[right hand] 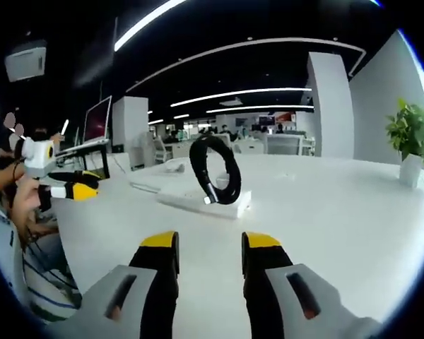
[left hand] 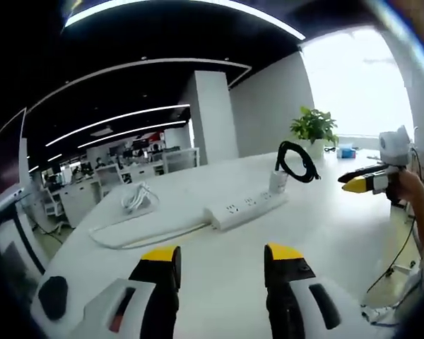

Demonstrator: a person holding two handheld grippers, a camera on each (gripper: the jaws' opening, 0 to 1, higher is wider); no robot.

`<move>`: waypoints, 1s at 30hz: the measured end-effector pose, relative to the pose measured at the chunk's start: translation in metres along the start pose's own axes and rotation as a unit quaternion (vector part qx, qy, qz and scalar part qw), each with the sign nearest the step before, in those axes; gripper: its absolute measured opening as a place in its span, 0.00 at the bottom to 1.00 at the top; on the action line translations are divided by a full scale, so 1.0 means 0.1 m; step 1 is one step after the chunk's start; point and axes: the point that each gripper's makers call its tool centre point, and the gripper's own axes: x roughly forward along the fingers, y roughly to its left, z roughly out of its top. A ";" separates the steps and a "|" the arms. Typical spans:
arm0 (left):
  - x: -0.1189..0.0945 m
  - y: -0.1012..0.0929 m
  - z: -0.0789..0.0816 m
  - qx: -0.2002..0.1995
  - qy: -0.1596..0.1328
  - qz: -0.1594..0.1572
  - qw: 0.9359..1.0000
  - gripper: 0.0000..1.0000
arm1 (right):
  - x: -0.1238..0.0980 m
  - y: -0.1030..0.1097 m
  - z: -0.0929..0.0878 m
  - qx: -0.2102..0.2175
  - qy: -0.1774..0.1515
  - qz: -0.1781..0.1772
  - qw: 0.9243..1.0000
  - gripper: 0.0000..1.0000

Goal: Straighten the power strip on the desk, plug the charger into it

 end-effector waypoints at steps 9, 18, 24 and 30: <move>-0.18 0.03 -0.11 -0.004 0.004 0.024 1.000 0.50 | -0.06 0.10 -0.03 -0.005 0.005 0.004 1.000 0.37; -0.20 0.08 -0.30 -0.010 0.024 0.038 0.999 0.50 | -0.12 0.26 -0.09 -0.015 0.013 0.012 1.000 0.39; -0.21 0.10 -0.37 -0.011 0.034 0.046 0.998 0.51 | -0.16 0.23 -0.11 -0.015 0.014 -0.002 1.000 0.40; -0.24 0.13 -0.35 -0.011 0.029 0.068 0.997 0.54 | -0.16 0.18 -0.14 -0.017 0.018 -0.013 1.000 0.40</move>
